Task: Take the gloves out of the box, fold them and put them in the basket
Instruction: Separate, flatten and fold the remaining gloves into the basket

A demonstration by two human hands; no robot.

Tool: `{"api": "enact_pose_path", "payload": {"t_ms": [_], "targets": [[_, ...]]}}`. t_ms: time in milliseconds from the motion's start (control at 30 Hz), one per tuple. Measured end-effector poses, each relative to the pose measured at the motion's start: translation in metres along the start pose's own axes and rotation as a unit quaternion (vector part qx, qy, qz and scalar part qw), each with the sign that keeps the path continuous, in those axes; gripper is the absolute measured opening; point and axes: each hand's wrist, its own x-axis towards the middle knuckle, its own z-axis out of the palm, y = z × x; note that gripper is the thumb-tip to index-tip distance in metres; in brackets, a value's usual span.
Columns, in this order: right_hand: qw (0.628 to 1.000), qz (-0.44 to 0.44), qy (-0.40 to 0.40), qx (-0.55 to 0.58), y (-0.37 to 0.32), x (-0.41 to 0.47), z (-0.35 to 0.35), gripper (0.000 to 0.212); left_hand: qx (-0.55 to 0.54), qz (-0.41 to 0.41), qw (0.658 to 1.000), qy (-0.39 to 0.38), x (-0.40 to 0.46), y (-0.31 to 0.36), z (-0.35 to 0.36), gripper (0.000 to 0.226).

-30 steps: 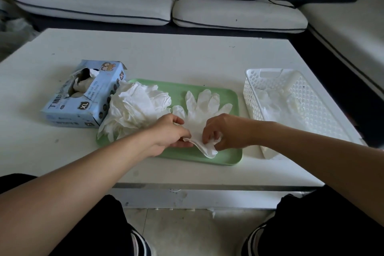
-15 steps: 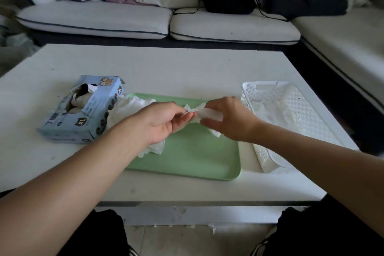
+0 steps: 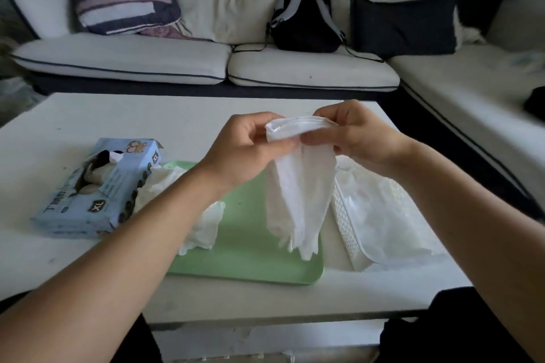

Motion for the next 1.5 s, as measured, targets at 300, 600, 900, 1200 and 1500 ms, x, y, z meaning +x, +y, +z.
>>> {"api": "enact_pose_path", "payload": {"t_ms": [300, 600, 900, 1200, 1500], "targets": [[0.985, 0.018, 0.046, 0.166, -0.016, -0.023, -0.034, 0.042, -0.130, -0.050, 0.988, 0.063, 0.014, 0.030, 0.020, 0.045], [0.977, 0.020, 0.147, 0.152, -0.025, -0.056, -0.096, 0.017, -0.135, -0.080, 0.987, 0.017, 0.056, 0.061, 0.081, 0.015], [0.972, 0.110, 0.177, 0.113, 0.051, -0.058, -0.135, 0.033, -0.052, -0.186, 0.978, -0.076, 0.092, 0.012, 0.128, 0.012], [0.971, 0.034, 0.201, 0.123, 0.081, -0.052, -0.154, 0.010, 0.061, -0.010, 0.998, -0.008, 0.113, -0.002, 0.144, 0.028], [0.934, 0.208, -0.073, -0.281, 0.107, -0.098, -0.142, 0.021, 0.209, -0.018, 0.952, -0.222, 0.044, -0.054, 0.151, 0.029]]}}
